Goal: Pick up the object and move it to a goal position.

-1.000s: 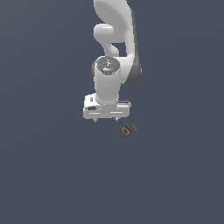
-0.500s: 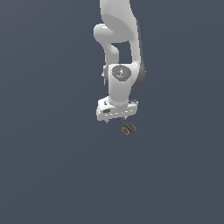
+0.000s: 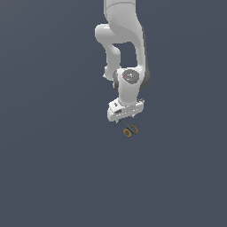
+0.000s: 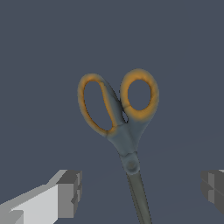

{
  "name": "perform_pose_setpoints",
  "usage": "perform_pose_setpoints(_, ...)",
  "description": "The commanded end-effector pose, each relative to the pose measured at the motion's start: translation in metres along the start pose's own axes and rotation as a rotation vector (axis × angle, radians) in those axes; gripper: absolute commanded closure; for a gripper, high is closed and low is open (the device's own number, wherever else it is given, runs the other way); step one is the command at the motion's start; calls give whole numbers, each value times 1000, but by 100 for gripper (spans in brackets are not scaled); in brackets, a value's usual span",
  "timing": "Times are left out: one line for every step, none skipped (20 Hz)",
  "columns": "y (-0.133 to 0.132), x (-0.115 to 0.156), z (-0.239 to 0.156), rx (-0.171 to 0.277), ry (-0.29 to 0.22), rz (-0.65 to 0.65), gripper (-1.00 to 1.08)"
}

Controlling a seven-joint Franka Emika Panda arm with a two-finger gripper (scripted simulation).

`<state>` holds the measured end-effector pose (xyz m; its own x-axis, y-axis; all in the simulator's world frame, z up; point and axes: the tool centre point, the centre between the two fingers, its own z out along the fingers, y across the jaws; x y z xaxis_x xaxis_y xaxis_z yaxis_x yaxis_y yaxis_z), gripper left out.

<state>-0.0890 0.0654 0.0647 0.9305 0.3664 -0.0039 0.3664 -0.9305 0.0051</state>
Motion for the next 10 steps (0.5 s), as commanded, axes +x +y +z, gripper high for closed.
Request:
perform_pose_setpoints(-7, -4, 4, 3, 3, -18, -92)
perform_pose_setpoints(-9, -5, 5, 4, 3, -22, -92)
perform_pose_setpoints(-10, -5, 6, 5, 4, -25, -92)
perform_pose_setpoints(-11, -6, 6, 5, 4, -26, -92)
perform_pose_setpoints(-11, -6, 7, 5, 4, -27, -92)
perform_pose_setpoints(-10, -5, 6, 5, 3, -24, -92)
perform_pose_setpoints(-10, -5, 6, 5, 3, -24, -92)
perform_pose_setpoints(-10, -5, 7, 5, 3, -24, -92)
perform_pose_setpoints(-10, -5, 9, 5, 3, -24, -92)
perform_pose_setpoints(-10, -5, 11, 5, 3, -24, -92)
